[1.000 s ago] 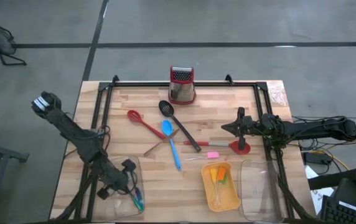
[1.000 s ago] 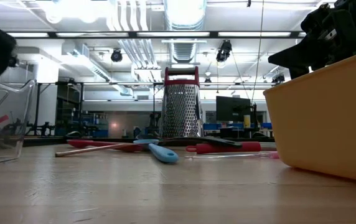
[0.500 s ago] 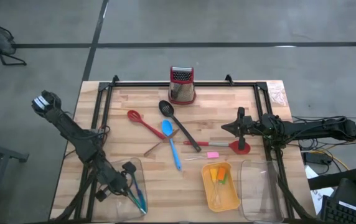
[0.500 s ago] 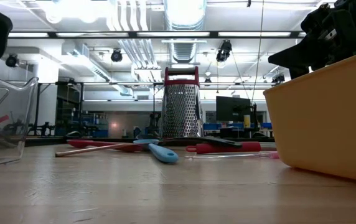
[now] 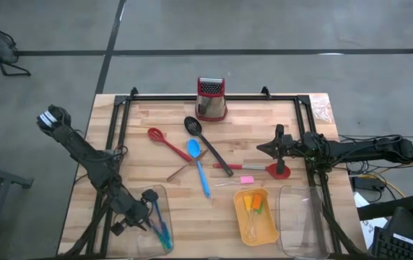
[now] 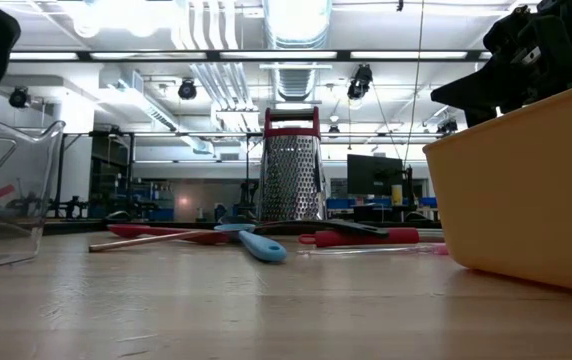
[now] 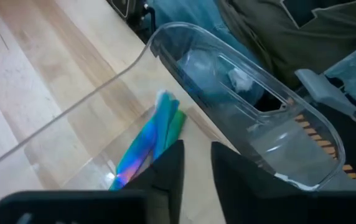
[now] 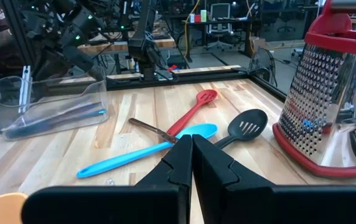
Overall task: Pick & Place Kitchen Items
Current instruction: Put the iridescent knife into the left transparent bin, then put the gold knife into the left transparent bin
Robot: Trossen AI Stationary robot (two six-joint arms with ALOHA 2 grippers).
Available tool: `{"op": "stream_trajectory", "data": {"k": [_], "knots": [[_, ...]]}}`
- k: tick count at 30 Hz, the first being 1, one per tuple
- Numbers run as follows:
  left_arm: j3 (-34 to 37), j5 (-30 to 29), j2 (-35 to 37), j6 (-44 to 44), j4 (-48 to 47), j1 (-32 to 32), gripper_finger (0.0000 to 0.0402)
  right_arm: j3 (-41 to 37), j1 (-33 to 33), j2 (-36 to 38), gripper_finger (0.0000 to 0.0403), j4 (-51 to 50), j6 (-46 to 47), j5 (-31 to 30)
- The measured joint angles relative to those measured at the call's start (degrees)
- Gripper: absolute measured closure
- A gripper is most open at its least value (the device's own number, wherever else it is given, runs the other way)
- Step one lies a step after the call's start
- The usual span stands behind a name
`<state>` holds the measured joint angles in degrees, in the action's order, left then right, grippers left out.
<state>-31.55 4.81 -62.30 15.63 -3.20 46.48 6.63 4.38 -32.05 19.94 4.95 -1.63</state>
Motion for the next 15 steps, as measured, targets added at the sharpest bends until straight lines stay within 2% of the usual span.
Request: {"op": "stream_trajectory", "data": {"k": [7,15], "knots": [[0.0,-0.39,0.0,1.09,1.65,0.0,0.0259,-0.01,0.01,-0.01,0.0394,0.03,0.0,0.0],[0.0,-1.97,0.0,2.82,9.45,0.0,0.0256,-0.01,0.02,-0.01,0.0394,0.01,0.0,0.02]]}}
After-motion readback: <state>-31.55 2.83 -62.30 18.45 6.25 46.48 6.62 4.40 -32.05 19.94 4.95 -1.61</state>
